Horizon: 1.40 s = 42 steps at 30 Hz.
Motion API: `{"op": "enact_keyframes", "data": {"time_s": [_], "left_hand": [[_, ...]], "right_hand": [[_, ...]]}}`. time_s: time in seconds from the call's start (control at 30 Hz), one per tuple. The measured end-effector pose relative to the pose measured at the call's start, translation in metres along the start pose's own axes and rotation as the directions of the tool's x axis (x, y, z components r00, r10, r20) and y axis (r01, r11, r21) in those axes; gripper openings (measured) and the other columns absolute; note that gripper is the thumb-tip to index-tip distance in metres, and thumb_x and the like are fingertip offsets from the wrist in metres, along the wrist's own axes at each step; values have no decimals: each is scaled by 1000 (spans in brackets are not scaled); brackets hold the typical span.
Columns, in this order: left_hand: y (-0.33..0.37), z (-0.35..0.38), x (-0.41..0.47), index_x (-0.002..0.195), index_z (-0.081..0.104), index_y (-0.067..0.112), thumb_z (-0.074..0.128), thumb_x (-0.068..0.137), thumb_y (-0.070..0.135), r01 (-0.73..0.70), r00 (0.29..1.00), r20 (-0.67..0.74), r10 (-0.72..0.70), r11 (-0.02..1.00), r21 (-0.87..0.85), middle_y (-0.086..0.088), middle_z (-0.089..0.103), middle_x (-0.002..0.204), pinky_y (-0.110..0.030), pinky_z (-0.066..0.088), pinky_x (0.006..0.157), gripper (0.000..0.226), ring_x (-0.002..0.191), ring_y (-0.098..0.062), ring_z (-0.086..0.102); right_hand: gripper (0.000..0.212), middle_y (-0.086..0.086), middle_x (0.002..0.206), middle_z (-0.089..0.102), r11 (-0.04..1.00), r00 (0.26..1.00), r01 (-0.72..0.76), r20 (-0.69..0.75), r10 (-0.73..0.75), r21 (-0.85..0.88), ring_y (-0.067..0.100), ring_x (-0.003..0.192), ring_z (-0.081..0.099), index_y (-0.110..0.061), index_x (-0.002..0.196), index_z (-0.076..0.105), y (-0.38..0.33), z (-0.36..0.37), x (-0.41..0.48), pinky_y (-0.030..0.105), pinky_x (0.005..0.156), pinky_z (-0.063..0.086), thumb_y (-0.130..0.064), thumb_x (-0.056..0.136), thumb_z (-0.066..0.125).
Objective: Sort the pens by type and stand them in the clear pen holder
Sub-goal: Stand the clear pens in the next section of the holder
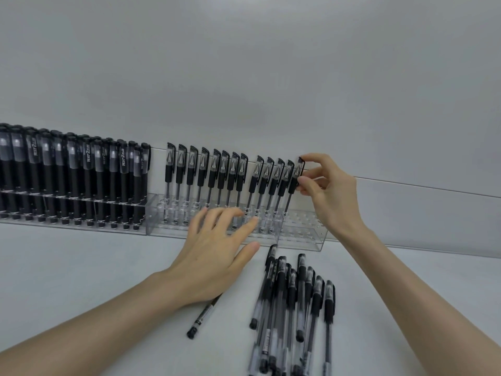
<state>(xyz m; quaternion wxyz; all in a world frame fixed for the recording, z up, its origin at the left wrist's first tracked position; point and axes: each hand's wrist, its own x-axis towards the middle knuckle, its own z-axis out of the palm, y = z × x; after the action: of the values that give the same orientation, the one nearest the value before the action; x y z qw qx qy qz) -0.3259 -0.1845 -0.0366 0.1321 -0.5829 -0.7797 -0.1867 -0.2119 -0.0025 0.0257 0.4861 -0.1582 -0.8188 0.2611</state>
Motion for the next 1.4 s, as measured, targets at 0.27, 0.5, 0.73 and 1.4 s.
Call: {"op": "enact_keyframes", "data": {"time_s": [0.27,0.5,0.73,1.4], "left_hand": [[3,-3,0,147,25,35,-9,79,61,-1,1000,12,2,1000,-7,7,26,146,-38,-2,114,81,135,-13,13],[9,-10,-2,120,61,26,12,88,57,-39,993,-111,35,999,-33,5,45,134,-34,9,105,66,127,-11,28],[47,-29,-19,126,46,27,27,90,64,57,996,72,-59,998,34,9,46,121,-29,37,94,55,108,-10,43],[82,-22,-30,92,67,10,82,70,30,608,790,276,-547,642,-466,-5,65,80,-30,47,64,33,70,-16,60]], "right_hand": [[37,-1,75,65,1000,1000,-14,-1,14,-23,20,68,67,-31,107,58,2,2,-5,40,75,58,1,88,61],[30,-3,85,65,998,999,-34,-14,33,-61,22,73,66,-21,116,59,-2,-3,-12,43,75,55,-8,89,63],[10,-7,91,64,991,980,9,196,18,-135,6,81,61,-14,100,65,-11,-24,-52,13,69,46,-17,94,58],[40,-4,135,48,968,710,165,704,18,-190,16,127,35,-19,133,47,13,-43,-108,31,109,27,-40,99,41]]}}
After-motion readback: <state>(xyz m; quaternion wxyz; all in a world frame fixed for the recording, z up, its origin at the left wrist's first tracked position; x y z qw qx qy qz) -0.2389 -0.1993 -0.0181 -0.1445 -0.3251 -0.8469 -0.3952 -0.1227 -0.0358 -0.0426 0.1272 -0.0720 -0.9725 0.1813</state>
